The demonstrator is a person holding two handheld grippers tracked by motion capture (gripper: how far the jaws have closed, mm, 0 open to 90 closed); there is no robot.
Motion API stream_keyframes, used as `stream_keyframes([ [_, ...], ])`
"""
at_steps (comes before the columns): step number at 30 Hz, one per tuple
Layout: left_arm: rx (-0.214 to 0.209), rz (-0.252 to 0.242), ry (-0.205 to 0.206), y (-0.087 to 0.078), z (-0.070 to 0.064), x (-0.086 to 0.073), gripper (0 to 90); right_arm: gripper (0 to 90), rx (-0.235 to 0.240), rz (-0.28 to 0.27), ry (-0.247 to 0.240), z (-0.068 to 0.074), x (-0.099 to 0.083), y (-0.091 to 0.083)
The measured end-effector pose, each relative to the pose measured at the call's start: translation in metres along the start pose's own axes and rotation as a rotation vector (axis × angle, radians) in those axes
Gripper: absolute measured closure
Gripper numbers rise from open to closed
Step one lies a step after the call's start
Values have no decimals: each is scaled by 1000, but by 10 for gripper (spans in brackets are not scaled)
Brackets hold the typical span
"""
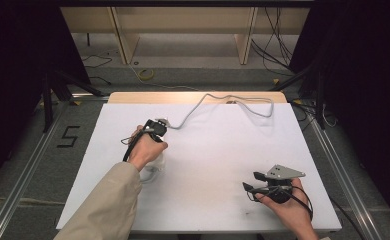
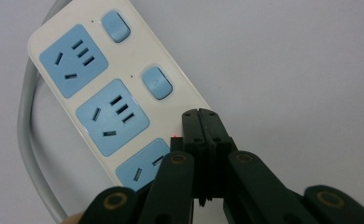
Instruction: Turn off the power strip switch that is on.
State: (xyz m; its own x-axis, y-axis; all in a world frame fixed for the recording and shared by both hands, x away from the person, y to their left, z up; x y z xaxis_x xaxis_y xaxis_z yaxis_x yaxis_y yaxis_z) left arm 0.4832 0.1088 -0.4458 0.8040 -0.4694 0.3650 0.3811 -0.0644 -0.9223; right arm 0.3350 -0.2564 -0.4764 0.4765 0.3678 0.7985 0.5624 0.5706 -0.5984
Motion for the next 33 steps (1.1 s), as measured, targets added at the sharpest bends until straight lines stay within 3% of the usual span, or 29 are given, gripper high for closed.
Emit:
stream_keyframes([
  [7, 5, -17, 6, 0, -1, -2, 898, 422, -1, 0, 2, 0, 0, -1],
  [11, 9, -57, 6, -4, 0, -5, 896, 422, -1, 0, 2, 0, 0, -1],
  [22, -28, -92, -8, -9, 6, -16, 892, 421, -1, -2, 2, 0, 0, -1],
  [24, -37, -111, -23, -12, 8, -19, 814, 421, -2, -2, 3, -1, 0, -1],
  [29, -55, -163, -41, -22, 13, -27, 776, 421, -2, -3, 2, 0, 0, -1],
  [33, -89, -221, -61, -28, 18, -37, 675, 421, -3, -1, 3, 0, 0, -1],
])
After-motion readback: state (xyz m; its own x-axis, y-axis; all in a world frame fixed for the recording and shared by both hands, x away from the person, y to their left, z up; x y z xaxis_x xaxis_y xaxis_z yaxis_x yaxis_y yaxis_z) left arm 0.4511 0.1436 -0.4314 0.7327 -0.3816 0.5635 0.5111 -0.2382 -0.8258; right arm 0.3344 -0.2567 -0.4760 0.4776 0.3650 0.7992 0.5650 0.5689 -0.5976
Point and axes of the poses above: each handheld gripper's, and its own axes: y roughly forward along the jaws, x roughly out of its top, z roughly to its left, the point moved 1 cm from there along y, roughly forward along the jaws, and after that the axes turned 2 degrees about x, right-handed, at the moved point
